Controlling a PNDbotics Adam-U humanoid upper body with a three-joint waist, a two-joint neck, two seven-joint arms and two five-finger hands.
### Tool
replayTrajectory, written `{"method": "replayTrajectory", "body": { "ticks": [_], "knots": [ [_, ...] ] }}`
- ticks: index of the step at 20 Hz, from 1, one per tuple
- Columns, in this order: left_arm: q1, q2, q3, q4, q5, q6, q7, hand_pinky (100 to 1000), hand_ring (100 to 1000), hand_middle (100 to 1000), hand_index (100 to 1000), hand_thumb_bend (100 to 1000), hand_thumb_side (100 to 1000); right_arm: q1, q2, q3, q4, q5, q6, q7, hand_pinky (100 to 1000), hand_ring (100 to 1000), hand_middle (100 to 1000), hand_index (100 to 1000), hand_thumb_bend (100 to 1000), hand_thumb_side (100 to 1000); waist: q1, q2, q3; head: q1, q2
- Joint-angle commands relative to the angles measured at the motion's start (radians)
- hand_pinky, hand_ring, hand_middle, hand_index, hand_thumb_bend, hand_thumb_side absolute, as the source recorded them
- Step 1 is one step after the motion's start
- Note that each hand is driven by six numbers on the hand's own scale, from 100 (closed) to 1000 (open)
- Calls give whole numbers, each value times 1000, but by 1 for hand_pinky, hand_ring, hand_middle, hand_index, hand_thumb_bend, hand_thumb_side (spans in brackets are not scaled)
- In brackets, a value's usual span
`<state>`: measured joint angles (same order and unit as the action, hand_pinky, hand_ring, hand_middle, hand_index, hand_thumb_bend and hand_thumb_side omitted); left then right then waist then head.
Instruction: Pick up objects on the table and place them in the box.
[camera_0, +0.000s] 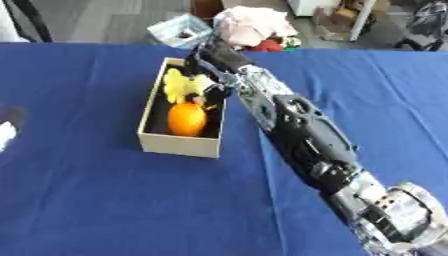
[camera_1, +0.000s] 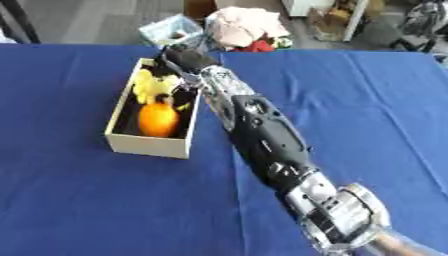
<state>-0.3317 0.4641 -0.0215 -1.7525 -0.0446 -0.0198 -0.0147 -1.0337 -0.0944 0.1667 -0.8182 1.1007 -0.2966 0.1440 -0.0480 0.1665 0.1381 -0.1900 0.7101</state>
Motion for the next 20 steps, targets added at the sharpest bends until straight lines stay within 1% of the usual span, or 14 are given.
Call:
{"method": "replayTrajectory", "body": {
  "ticks": [1,3,4,8,10,11,12,15,18,20],
  "knots": [
    [-16,10,4,-16,6,-2,-2,545,570,603,801,432,116,-17,-15,8,-6,-2,-24,70,707,715,784,856,506,244,7,-16,-2,-2,-10],
    [-15,10,5,-16,6,-2,-1,545,570,603,801,432,116,-21,-29,10,-19,-21,-32,141,751,777,893,926,548,281,7,-17,-5,0,-10],
    [-15,11,5,-16,6,-2,-1,545,570,603,801,432,116,-23,-37,10,-30,-32,-33,171,760,786,910,933,554,288,7,-18,-7,0,-10],
    [-14,14,6,-15,6,-2,0,545,570,603,801,430,121,-35,-77,16,-92,-90,-31,240,787,821,947,945,574,308,6,-20,-14,3,-11],
    [-13,15,6,-15,6,-2,0,546,570,603,801,431,117,-44,-100,22,-125,-120,-31,256,780,812,913,932,568,315,5,-22,-17,4,-11],
    [-13,16,6,-15,5,-2,0,545,570,603,801,431,117,-48,-113,27,-144,-137,-33,256,772,801,882,923,570,313,5,-23,-19,5,-12],
    [-13,16,7,-15,5,-2,0,545,570,603,801,432,117,-51,-126,32,-162,-155,-36,253,770,798,871,920,568,316,4,-24,-20,5,-13],
    [-10,20,10,-15,5,-2,4,546,570,603,801,433,117,-55,-184,48,-238,-237,-46,221,742,772,828,887,471,411,1,-26,-25,9,-16],
    [-7,24,14,-14,4,-2,8,545,570,603,801,434,117,-36,-265,61,-360,-357,-43,161,723,753,807,865,452,434,-4,-28,-30,15,-20],
    [-5,26,16,-14,4,-2,10,545,570,603,801,435,118,-13,-319,56,-458,-439,-27,117,710,742,800,855,431,451,-6,-30,-35,17,-22]
  ]
}}
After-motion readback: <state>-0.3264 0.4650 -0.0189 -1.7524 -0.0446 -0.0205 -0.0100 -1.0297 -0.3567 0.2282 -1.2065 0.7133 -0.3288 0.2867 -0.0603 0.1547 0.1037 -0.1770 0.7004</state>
